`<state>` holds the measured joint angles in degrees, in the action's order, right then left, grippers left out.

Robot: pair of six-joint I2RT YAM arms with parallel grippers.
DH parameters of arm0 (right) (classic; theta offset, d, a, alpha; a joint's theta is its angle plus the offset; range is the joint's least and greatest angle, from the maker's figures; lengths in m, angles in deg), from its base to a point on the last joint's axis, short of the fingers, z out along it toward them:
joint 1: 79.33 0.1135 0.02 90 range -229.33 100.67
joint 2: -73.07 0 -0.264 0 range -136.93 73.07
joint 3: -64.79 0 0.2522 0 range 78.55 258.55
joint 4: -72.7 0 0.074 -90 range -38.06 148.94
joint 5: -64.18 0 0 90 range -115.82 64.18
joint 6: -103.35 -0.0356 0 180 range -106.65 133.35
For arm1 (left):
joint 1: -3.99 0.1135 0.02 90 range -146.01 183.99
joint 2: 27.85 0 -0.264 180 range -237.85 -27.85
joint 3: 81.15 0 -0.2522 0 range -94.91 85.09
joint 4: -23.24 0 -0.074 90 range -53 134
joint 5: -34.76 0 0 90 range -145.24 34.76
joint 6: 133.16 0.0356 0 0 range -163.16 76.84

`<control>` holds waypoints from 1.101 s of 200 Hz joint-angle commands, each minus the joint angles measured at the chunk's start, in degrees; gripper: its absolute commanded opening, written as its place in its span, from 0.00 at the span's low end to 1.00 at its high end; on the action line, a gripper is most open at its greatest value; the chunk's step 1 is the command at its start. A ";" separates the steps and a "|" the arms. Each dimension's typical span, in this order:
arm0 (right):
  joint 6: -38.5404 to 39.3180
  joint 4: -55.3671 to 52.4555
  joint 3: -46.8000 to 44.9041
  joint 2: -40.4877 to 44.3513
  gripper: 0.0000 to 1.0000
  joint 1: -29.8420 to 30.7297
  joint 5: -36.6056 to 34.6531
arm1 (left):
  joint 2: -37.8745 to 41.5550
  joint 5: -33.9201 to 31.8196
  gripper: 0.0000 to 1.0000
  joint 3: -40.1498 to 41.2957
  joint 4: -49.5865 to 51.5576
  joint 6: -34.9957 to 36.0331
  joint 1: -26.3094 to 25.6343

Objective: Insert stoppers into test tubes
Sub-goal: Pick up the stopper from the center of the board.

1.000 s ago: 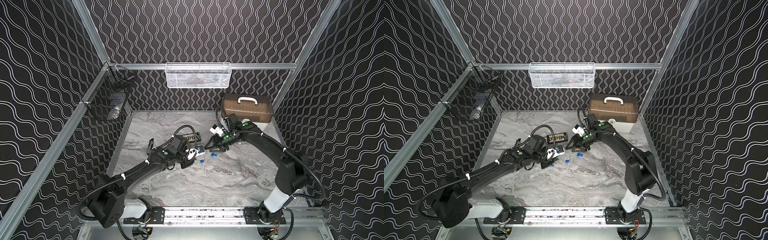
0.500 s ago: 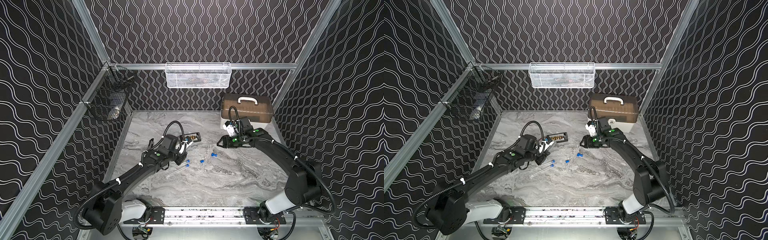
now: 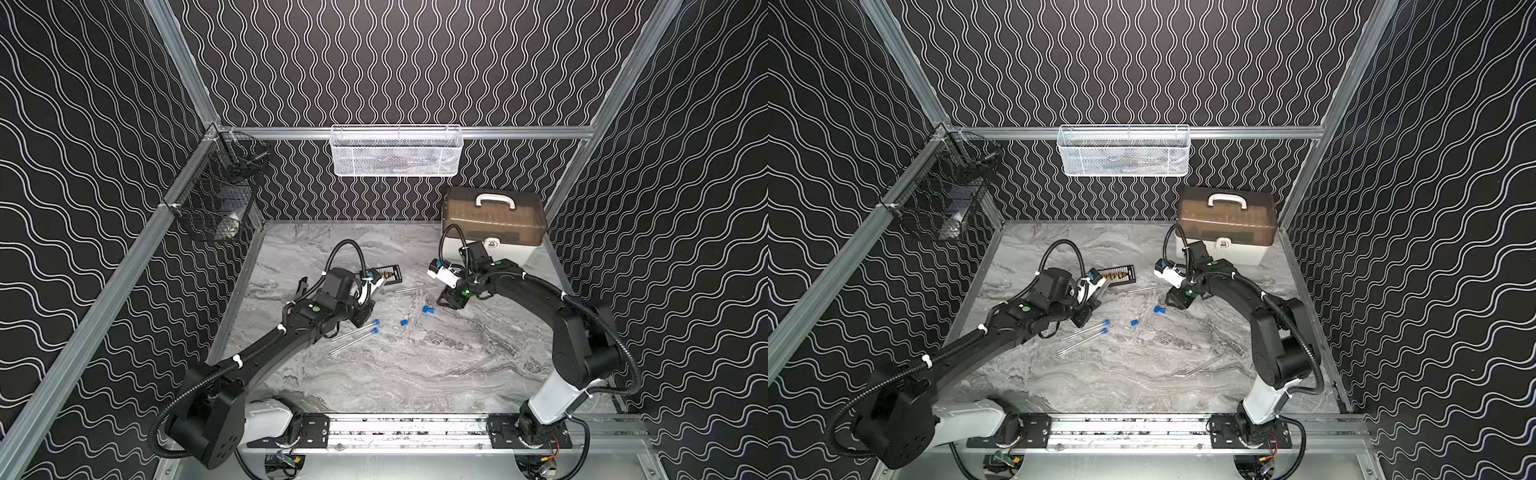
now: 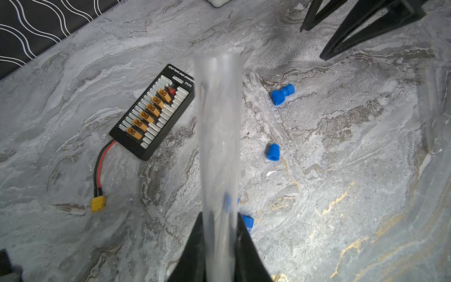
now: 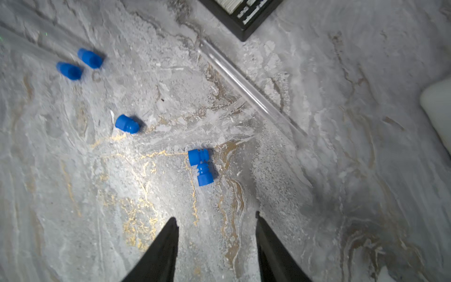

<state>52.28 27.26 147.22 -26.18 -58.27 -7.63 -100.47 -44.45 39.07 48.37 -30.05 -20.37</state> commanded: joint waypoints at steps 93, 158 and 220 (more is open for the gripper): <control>11.74 2.99 1.55 -9.25 0.45 2.23 1.06 | 0.41 1.98 0.00 0.14 -0.56 7.02 0.19; 13.30 1.90 2.44 -11.33 0.38 2.85 0.61 | -1.16 2.49 0.00 -0.78 -0.74 7.81 0.17; 13.53 1.45 2.59 -11.98 0.33 3.43 0.22 | -0.83 2.92 0.00 -0.03 -2.25 6.85 0.89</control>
<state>64.20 29.66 149.29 -37.67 -55.06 -7.54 -101.51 -42.77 38.94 48.02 -23.52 -20.02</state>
